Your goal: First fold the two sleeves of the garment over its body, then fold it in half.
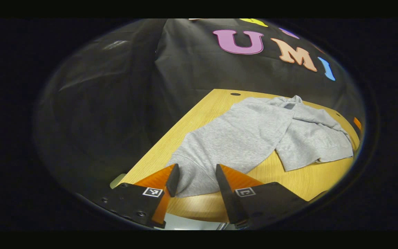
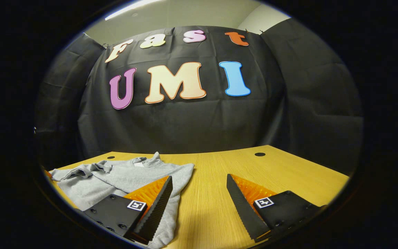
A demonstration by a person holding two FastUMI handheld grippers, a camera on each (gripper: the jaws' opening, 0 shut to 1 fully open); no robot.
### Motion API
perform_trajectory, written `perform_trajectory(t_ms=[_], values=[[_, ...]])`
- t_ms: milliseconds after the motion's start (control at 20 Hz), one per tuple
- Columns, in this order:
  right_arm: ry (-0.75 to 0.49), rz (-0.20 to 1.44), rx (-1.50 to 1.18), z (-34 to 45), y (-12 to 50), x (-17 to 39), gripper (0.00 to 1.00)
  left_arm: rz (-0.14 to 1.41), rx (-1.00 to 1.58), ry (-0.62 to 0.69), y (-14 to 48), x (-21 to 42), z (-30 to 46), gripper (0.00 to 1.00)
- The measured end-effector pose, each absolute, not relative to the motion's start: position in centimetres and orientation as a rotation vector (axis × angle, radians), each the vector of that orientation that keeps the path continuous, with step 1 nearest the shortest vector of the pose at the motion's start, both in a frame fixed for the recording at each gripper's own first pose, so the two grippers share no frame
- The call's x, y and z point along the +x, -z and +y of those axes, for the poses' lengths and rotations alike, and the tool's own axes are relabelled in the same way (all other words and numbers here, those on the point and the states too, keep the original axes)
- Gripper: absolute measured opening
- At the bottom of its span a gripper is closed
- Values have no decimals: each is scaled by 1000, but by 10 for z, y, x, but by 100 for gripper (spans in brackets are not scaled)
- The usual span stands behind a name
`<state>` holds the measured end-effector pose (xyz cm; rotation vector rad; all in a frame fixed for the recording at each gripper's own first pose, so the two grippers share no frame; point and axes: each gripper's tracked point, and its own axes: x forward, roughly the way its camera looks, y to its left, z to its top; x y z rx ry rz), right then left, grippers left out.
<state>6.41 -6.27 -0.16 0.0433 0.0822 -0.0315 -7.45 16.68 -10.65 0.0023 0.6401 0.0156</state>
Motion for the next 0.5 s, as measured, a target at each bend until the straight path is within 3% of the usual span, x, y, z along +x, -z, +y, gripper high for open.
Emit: perform_trajectory(t_ms=[150, 200, 300, 500], values=[[36, 90, 45, -66, 8, 63, 97, 634, 5, 13, 106, -75, 159, 47], [39, 92, 48, -67, 9, 63, 97, 626, 9, 17, 106, -74, 159, 39], [41, 97, 64, -69, 11, 61, 97, 617, 9, 16, 105, -74, 159, 36], [48, 92, 65, -73, 13, 61, 97, 613, 2, 12, 104, -74, 159, 15]])
